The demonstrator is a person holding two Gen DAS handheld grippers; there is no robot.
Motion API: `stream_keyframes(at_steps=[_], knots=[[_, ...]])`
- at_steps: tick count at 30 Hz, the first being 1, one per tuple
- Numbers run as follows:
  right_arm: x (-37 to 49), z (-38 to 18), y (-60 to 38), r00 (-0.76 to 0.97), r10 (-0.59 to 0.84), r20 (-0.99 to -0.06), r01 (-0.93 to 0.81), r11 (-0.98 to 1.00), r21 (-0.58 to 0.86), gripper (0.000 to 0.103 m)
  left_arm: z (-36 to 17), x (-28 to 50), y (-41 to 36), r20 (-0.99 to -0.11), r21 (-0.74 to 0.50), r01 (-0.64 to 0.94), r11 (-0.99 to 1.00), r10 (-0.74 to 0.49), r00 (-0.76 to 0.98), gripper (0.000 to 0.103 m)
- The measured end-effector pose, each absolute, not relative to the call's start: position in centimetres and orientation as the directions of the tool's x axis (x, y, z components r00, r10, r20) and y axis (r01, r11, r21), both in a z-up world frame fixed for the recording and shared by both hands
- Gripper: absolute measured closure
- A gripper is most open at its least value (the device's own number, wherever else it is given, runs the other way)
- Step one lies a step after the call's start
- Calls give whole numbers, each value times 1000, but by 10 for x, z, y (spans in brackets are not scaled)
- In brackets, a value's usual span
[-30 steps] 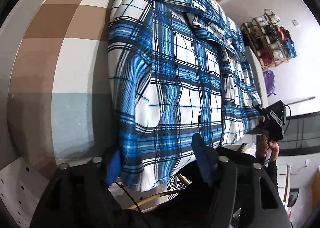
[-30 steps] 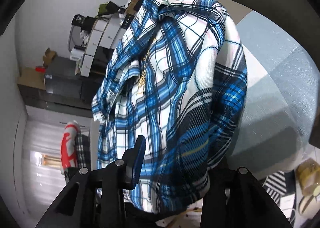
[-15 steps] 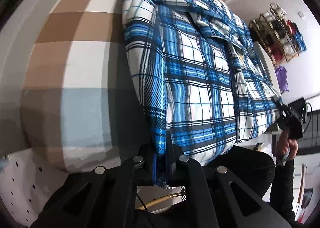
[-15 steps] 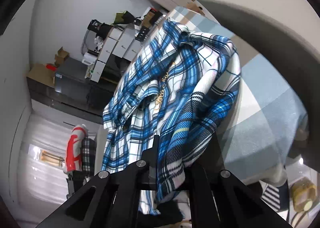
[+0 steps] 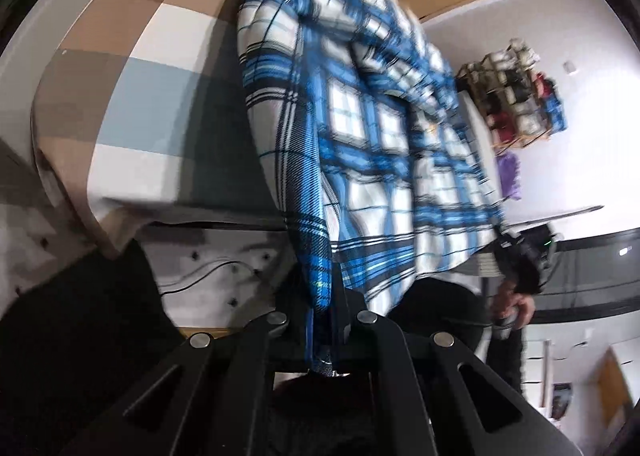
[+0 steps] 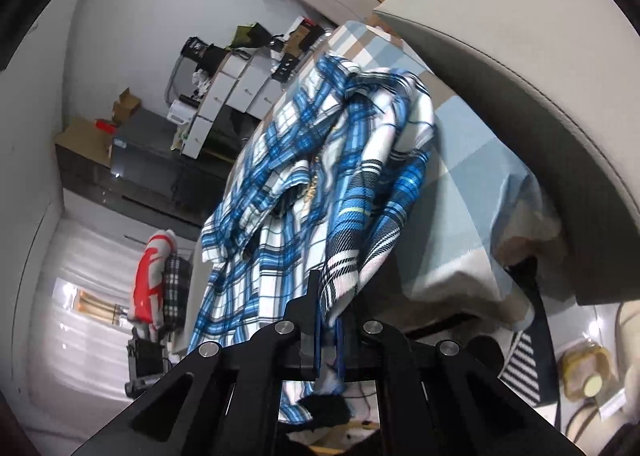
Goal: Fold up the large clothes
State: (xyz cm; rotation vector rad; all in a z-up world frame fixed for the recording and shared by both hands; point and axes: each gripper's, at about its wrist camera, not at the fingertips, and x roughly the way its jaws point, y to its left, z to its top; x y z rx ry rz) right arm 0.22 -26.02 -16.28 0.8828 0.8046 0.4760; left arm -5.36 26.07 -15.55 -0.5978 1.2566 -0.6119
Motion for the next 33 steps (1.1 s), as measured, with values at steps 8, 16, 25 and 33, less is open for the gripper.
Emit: stream_keyframes(at_steps=[8,16,25,33], knots=[[52,-107,-256,638,675,-371,-119,562,819,98,-69,37,261,-532,-775,169,609,-773,346,102],[193,-56,-256,659,640,-396,-42,557,829,98,-47,190,267,-637,-730,-98,676,-621,457,102],[339,-87,-240,499,605,-621,129,657,743,98,-107,262,265,-691,-722,-320,613,-613,384,102],[391,-128,-246,339,657,-673,301,602,740,97,-115,243,295,-611,-775,-444,449,-712,347,101]])
